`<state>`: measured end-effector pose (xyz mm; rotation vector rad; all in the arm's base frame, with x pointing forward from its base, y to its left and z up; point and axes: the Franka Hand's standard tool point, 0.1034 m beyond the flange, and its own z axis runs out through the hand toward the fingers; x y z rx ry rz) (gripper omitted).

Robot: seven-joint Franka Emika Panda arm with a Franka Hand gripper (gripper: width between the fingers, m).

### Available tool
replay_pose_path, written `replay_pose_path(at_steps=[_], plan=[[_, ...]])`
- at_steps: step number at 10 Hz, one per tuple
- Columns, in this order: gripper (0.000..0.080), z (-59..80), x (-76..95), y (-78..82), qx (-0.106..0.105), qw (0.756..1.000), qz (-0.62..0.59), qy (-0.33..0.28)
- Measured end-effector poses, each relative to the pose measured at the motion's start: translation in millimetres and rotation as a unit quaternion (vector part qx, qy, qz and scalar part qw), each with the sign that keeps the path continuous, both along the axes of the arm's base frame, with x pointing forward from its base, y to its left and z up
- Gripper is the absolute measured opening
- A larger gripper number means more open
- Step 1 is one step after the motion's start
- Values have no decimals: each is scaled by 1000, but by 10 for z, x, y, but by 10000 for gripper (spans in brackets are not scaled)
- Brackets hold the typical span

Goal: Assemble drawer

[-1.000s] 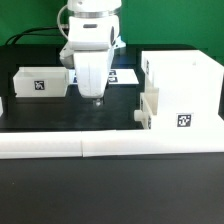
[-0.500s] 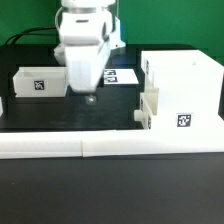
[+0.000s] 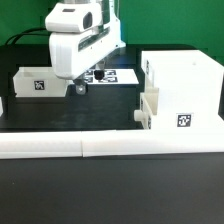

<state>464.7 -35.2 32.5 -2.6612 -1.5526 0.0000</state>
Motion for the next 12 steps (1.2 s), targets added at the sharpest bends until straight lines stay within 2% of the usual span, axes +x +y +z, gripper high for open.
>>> replay_pose_path(at_steps=[1, 2, 4, 5, 6, 10, 12], plan=[[649, 15, 12, -30, 0, 999, -36, 0], [649, 120, 77, -213, -6, 997, -73, -13], [649, 254, 28, -356, -13, 981, -189, -31], [649, 335, -25, -360, -16, 961, -273, -33], [649, 374, -6, -390, -14, 952, -303, -36], [649, 374, 18, -335, -6, 904, -427, -19], [649, 528, 300, -329, -17, 884, -467, -5]])
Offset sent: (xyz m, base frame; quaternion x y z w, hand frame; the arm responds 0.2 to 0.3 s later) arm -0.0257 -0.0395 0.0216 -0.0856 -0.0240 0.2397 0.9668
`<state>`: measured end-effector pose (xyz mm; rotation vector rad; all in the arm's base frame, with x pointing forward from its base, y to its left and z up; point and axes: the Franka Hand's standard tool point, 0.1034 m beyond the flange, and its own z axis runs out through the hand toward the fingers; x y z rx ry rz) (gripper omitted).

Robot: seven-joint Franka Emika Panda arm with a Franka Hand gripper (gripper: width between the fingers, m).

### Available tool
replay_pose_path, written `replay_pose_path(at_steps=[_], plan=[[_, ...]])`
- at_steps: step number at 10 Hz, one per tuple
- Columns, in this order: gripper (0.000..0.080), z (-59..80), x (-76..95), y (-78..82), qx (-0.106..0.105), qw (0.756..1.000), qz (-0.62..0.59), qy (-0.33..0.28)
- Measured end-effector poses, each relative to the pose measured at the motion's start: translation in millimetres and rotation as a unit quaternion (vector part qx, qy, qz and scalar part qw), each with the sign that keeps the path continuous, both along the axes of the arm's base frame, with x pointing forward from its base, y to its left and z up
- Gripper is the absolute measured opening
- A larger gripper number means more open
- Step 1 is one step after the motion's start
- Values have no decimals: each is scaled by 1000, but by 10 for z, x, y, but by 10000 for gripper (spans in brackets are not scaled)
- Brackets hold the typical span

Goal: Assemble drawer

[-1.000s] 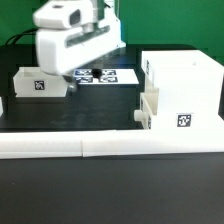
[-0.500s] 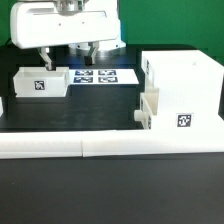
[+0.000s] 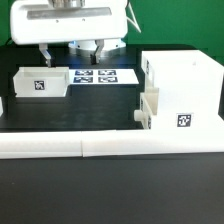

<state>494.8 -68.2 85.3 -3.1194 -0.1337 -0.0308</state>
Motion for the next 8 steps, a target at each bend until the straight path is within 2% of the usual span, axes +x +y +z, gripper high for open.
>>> replay_pose_path(at_steps=[1, 2, 3, 4, 8], plan=[[649, -109, -65, -29, 1, 1000, -9, -2], [649, -176, -237, -112, 3, 1000, -15, 23], [649, -164, -319, -196, 0, 1000, -10, 21], [649, -217, -433, -224, -1, 1000, -6, 21], [649, -224, -421, -203, 0, 1000, -1, 22]])
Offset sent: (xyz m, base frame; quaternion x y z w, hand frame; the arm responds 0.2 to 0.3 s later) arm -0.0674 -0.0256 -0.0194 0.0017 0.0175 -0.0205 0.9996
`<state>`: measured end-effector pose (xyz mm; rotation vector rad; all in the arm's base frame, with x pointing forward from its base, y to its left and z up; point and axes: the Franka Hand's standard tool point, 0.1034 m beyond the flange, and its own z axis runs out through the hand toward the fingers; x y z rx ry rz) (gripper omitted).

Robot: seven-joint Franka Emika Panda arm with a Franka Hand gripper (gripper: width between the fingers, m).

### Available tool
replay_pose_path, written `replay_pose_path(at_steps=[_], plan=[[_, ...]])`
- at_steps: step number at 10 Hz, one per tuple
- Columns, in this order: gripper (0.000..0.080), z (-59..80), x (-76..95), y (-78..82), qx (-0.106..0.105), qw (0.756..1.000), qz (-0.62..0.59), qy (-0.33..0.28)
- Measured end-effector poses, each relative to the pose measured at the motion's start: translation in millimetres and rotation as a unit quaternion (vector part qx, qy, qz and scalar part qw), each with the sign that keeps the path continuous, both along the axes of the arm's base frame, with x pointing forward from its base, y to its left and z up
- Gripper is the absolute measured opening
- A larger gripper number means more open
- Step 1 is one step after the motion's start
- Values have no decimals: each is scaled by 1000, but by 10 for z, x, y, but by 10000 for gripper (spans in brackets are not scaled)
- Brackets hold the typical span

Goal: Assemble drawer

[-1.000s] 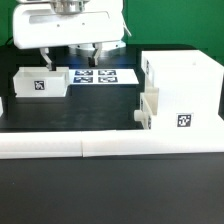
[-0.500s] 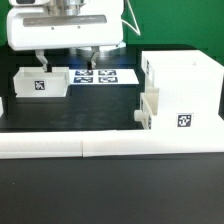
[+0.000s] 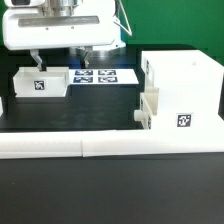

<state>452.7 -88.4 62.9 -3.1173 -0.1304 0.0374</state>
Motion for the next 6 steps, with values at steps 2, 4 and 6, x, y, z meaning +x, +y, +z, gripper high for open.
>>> replay_pose_path(at_steps=[2, 4, 6], plan=[[649, -5, -7, 2, 0, 1000, 1, 1], [649, -66, -213, 34, 1, 1000, 0, 8], [649, -209, -591, 53, -3, 1000, 7, 2]])
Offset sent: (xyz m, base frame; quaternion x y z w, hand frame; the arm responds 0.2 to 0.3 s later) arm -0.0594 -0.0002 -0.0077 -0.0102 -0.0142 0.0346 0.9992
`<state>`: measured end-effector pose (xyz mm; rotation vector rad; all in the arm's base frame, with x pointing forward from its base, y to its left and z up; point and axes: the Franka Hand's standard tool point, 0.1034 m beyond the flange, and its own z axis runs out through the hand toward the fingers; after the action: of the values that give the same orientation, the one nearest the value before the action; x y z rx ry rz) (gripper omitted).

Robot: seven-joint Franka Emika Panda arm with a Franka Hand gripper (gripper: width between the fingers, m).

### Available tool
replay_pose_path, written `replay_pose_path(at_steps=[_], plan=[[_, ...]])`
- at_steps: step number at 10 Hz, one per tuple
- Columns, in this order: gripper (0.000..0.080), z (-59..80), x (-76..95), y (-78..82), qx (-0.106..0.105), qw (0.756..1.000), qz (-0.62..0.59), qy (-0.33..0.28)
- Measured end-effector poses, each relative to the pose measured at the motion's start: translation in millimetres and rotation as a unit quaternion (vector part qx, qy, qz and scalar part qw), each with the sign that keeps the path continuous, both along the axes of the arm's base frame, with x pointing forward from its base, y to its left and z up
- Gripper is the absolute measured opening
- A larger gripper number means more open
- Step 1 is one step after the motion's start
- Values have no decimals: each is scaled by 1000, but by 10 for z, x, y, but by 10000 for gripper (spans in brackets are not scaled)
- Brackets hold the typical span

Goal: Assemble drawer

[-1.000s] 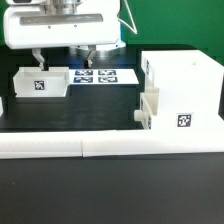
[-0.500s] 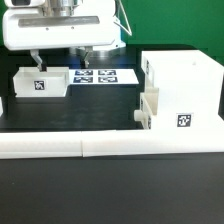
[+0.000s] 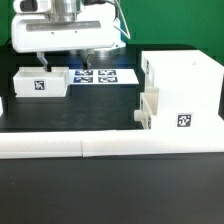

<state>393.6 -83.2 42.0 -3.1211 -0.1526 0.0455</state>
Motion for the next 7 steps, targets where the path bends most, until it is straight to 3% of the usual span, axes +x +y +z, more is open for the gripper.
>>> replay_pose_path(at_steps=[1, 2, 5, 7], plan=[[649, -47, -114, 5, -2, 1000, 4, -3], [649, -54, -137, -7, -4, 1000, 5, -9], [649, -293, -278, 30, -8, 1000, 8, -17], [649, -361, -322, 18, -9, 1000, 9, -15]])
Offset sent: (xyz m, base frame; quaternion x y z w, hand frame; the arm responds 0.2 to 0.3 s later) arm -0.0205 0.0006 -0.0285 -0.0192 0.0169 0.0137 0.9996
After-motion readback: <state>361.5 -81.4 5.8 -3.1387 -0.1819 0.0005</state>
